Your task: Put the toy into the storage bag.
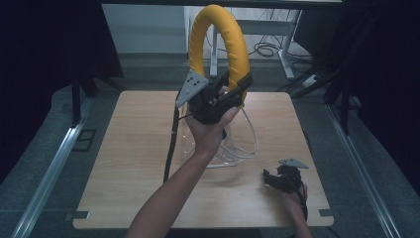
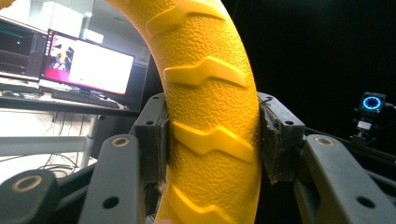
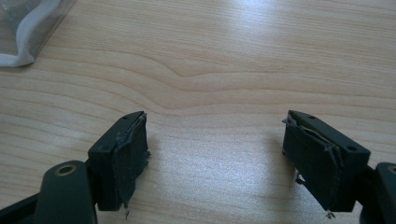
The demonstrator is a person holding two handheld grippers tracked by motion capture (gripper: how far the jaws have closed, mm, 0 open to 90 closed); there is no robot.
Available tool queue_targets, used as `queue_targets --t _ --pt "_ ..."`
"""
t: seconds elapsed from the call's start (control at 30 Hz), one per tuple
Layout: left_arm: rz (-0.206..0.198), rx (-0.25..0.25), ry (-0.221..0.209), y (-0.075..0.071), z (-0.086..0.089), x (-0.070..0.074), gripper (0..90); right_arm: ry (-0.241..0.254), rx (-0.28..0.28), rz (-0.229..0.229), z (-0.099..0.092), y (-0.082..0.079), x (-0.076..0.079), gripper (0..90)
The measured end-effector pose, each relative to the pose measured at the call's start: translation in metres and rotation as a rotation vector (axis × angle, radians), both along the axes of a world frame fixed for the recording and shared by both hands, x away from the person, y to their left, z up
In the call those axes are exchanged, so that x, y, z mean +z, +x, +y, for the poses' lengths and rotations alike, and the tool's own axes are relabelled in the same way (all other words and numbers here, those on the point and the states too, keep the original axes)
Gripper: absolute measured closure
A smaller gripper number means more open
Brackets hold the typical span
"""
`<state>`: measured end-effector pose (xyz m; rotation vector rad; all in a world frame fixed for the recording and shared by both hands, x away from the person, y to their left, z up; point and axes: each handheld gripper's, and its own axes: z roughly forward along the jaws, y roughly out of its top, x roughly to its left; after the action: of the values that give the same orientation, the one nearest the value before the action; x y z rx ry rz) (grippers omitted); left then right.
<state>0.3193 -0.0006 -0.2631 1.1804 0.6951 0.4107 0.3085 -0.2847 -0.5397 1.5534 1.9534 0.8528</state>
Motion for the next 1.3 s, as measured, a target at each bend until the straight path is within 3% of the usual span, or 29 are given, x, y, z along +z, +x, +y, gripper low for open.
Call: queue_targets --t 0.27,0.5,0.93,1.3 --pt "0.010 0.015 -0.015 0.006 -0.013 -0.016 50.9 0.001 0.000 -0.001 0.000 0.000 0.000 22.2" --pt "0.065 0.012 -0.044 0.015 -0.019 -0.036 50.9 0.001 -0.001 0.000 0.000 0.000 0.000 22.2" --pt "0.149 0.033 -0.049 0.025 -0.018 -0.073 50.8 -0.003 -0.001 -0.001 0.000 0.000 0.000 22.2" --pt "0.167 0.052 -0.048 0.024 -0.021 -0.096 50.8 -0.002 0.000 0.000 0.000 0.000 0.000 22.3"
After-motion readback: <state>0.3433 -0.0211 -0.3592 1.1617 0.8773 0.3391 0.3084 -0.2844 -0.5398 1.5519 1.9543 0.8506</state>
